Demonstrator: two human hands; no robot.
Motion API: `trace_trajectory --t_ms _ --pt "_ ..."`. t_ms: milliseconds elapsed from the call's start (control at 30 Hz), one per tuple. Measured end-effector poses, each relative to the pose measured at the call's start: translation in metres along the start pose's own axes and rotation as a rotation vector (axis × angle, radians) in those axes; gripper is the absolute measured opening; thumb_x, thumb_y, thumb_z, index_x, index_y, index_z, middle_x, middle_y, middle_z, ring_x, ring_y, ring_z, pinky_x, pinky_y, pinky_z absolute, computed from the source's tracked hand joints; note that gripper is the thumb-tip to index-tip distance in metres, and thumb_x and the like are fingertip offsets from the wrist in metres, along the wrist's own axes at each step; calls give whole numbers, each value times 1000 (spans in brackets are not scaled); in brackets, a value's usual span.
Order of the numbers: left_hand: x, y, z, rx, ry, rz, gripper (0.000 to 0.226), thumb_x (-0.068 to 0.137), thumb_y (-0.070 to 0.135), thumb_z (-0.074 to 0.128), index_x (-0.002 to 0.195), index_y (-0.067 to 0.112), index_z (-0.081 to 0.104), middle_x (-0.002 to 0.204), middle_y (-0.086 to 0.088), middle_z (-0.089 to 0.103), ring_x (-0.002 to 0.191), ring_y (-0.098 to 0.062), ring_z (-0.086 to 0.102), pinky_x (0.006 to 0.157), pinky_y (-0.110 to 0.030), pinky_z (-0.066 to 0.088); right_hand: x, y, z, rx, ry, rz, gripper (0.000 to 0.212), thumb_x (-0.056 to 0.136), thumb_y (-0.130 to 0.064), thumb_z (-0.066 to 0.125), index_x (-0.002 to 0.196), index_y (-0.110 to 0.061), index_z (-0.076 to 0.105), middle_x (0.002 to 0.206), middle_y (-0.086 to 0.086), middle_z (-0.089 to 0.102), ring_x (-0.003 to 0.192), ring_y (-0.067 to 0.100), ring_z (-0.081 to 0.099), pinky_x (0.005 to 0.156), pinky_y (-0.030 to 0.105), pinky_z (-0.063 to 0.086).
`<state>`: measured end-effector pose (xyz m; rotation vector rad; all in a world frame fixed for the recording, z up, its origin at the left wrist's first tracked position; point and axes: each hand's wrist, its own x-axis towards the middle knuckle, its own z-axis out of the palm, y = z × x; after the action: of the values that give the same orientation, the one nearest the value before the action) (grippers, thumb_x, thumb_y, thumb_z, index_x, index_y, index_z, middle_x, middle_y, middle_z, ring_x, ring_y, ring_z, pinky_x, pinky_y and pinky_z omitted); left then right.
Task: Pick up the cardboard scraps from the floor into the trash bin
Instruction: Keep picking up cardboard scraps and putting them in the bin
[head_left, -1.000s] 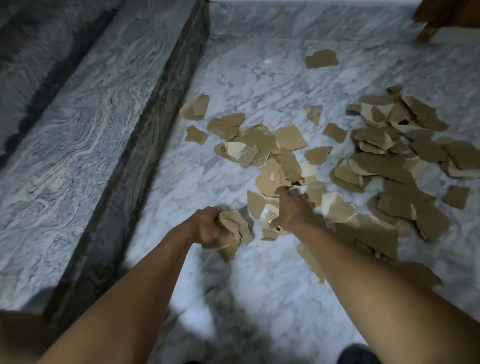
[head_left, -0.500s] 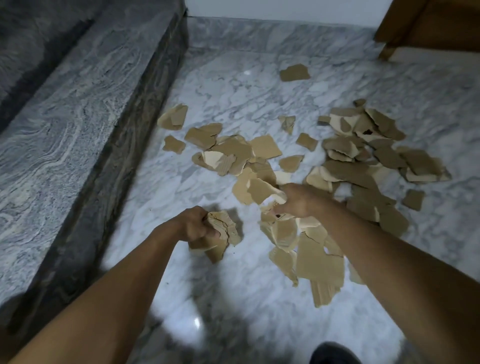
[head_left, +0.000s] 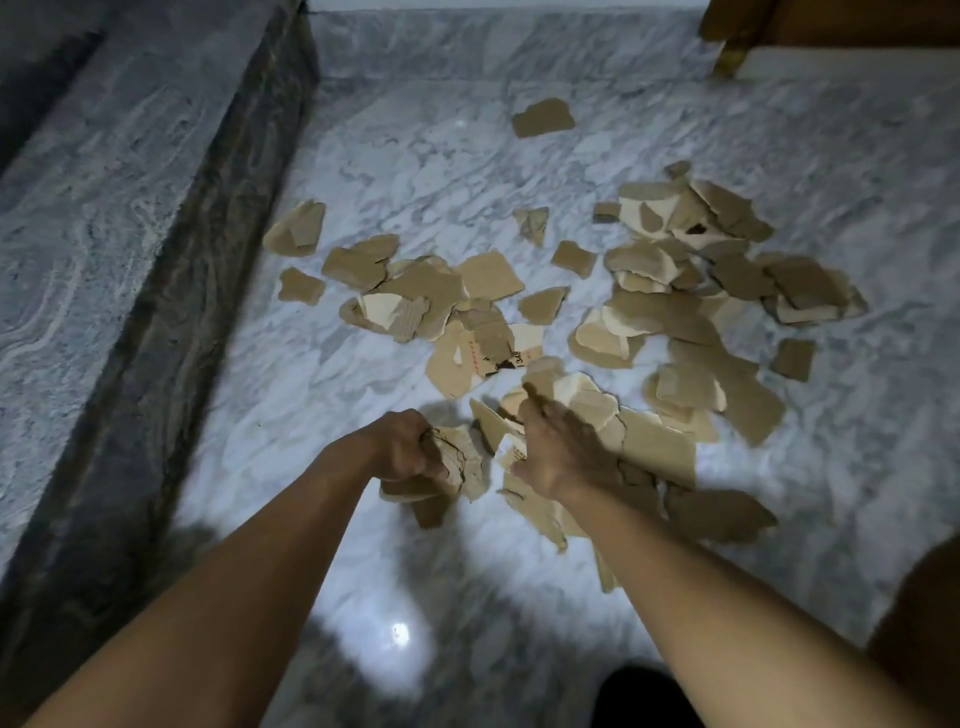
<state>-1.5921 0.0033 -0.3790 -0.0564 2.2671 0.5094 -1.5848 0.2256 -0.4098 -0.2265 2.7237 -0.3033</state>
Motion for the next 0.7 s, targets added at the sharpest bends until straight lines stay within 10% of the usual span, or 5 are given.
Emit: trace_trajectory --t_ms 100,200,467,700 --pt "1 -2 0 9 -11 -9 37 72 41 82 99 18 70 100 1 71 94 -20 65 85 -33 54 3 7 -13 273 33 66 74 66 -29 90 113 -31 33 107 -4 52 84 20 58 61 30 49" --pt "0 9 -5 -12 -19 4 40 73 42 81 102 18 70 103 1 71 95 -18 64 86 -32 53 10 30 -49 606 -92 119 82 66 -24 92 131 -24 42 121 -1 51 113 23 55 82 29 45" --pt "11 93 33 266 -164 258 78 45 59 82 112 26 63 128 4 49 121 -15 48 101 -34 48 0 101 -106 386 -236 231 96 65 -40 91 144 -11 46 132 4 57 119 23 55 83 22 39" --pt "9 108 79 513 30 395 71 75 40 76 138 29 45 139 0 42 125 -23 43 103 -37 41 -19 132 -101 233 -453 315 94 56 -48 92 134 -12 53 126 3 62 112 24 61 93 33 52"
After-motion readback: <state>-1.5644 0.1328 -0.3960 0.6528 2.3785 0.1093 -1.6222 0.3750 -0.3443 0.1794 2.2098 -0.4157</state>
